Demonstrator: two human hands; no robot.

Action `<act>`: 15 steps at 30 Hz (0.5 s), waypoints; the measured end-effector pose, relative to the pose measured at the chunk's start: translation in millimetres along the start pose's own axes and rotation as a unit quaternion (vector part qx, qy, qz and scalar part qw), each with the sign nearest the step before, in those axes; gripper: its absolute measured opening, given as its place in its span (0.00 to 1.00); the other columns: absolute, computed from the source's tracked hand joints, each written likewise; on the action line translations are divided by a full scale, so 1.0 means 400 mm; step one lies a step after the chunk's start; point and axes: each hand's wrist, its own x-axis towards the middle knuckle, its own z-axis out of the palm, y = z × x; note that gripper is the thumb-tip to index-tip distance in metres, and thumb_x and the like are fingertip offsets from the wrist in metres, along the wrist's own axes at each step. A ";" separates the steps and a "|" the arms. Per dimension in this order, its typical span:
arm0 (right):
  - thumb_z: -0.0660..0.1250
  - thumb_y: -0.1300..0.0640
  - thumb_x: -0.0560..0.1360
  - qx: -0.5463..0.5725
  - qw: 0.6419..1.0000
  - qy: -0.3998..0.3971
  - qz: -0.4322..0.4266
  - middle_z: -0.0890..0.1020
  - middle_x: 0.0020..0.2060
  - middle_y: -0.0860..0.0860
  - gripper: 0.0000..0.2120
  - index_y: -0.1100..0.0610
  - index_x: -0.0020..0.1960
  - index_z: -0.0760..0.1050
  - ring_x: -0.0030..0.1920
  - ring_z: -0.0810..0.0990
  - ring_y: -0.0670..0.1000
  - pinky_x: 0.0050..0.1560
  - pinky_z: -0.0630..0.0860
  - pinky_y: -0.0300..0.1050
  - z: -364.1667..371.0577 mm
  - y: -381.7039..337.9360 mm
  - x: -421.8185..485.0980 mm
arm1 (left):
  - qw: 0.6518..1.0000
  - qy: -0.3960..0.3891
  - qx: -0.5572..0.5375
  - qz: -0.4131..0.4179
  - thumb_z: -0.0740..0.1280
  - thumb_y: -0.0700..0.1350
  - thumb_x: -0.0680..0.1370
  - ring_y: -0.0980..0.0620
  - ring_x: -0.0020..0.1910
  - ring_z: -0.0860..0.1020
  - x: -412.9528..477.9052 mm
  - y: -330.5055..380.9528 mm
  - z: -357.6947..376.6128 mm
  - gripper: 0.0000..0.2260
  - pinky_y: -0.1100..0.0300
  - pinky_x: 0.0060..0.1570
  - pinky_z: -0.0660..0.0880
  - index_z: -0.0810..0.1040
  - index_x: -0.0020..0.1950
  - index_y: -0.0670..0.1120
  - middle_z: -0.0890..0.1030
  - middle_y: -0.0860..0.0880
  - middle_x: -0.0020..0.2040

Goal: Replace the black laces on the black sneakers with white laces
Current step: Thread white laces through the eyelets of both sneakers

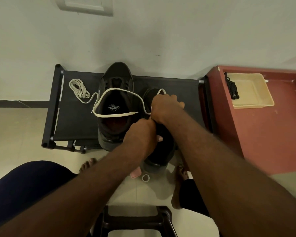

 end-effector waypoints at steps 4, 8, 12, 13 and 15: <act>0.67 0.52 0.78 -0.017 0.998 -0.055 0.026 0.71 0.68 0.61 0.20 0.56 0.69 0.71 0.70 0.65 0.65 0.68 0.66 0.65 0.005 -0.007 0.022 | 1.000 0.002 -0.014 -0.012 0.71 0.52 0.76 0.45 0.56 0.80 -0.005 0.001 -0.002 0.21 0.50 0.58 0.77 0.74 0.67 0.46 0.79 0.45 0.60; 0.71 0.52 0.75 -0.035 0.991 -0.121 0.050 0.67 0.71 0.62 0.27 0.55 0.72 0.69 0.72 0.62 0.68 0.66 0.67 0.64 0.002 -0.015 0.046 | 1.000 0.002 -0.019 -0.017 0.70 0.52 0.77 0.44 0.56 0.80 -0.013 0.001 0.003 0.21 0.48 0.58 0.77 0.74 0.67 0.44 0.79 0.45 0.59; 0.70 0.49 0.76 -0.075 0.992 -0.103 -0.009 0.71 0.67 0.59 0.23 0.55 0.67 0.71 0.71 0.64 0.63 0.71 0.62 0.65 -0.020 -0.002 0.016 | 1.000 0.012 -0.004 -0.011 0.68 0.52 0.79 0.44 0.57 0.78 -0.023 0.000 0.005 0.21 0.50 0.57 0.77 0.72 0.69 0.44 0.77 0.44 0.61; 0.70 0.48 0.76 -0.061 0.994 -0.085 -0.033 0.73 0.61 0.57 0.18 0.55 0.61 0.73 0.68 0.67 0.60 0.70 0.64 0.63 -0.025 0.007 0.003 | 1.000 0.013 -0.004 -0.012 0.68 0.52 0.79 0.43 0.58 0.78 -0.025 -0.001 0.002 0.21 0.49 0.58 0.76 0.72 0.69 0.44 0.77 0.43 0.61; 0.71 0.47 0.74 0.014 0.996 -0.046 -0.076 0.74 0.47 0.54 0.13 0.55 0.44 0.72 0.57 0.74 0.56 0.62 0.72 0.58 -0.030 0.036 -0.018 | 1.000 0.020 -0.005 -0.009 0.68 0.52 0.79 0.42 0.58 0.78 -0.027 -0.001 -0.004 0.21 0.48 0.58 0.76 0.73 0.68 0.44 0.77 0.42 0.60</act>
